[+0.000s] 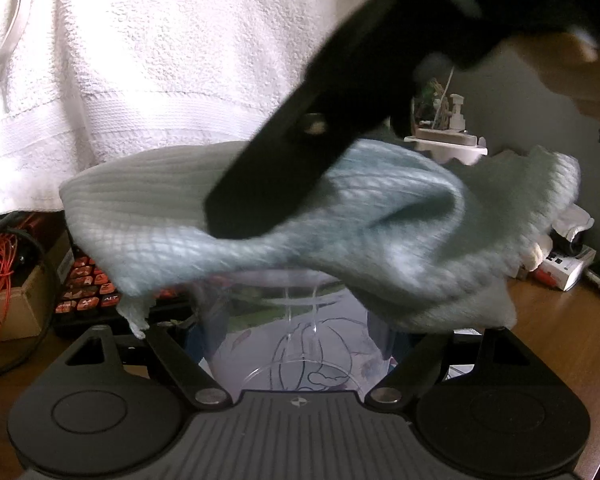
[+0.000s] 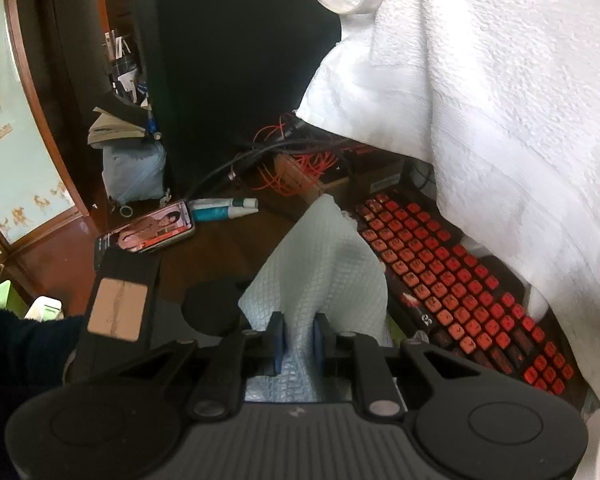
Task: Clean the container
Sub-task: 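Wipe the cloth across the jug's base again with the right gripper, then rub the blue cloth back and forth over the jug's base with the right gripper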
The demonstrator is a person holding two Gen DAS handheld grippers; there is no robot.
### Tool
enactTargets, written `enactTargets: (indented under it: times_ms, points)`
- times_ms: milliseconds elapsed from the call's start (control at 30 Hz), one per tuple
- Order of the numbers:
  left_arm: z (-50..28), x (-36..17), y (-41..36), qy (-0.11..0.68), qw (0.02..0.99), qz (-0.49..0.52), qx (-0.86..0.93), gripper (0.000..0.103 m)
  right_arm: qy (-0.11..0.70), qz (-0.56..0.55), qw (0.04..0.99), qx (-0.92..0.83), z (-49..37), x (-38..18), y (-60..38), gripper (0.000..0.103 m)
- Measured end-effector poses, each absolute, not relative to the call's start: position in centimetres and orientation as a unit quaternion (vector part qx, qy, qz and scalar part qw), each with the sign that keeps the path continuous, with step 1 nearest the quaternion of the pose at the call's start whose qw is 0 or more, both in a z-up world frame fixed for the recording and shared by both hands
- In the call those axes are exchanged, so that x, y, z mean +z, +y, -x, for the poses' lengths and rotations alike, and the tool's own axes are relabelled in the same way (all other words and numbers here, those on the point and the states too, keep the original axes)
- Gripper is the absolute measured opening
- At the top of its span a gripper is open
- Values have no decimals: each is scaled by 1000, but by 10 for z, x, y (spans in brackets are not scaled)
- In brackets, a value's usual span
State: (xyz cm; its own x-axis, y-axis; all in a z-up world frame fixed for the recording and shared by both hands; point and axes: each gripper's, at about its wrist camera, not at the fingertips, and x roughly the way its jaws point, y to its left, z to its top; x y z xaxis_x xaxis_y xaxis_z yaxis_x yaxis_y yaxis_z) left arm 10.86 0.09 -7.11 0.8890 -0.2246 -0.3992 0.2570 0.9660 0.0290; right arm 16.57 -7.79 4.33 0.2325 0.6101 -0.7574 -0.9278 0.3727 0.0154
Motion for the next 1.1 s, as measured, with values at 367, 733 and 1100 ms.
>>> enactTargets:
  times_ms: [367,733,1100]
  points:
    - [-107,-72,2,201,971,-39,-125,83,349,229,754,508,-185,41,-73,14]
    - [-109,-71,3,201,970,-38,-127,83,358,224,772,476,-188,42,-90,14]
    - [-107,-73,1,201,971,-38,-127,83,355,233,781,457,-159,43,-98,14]
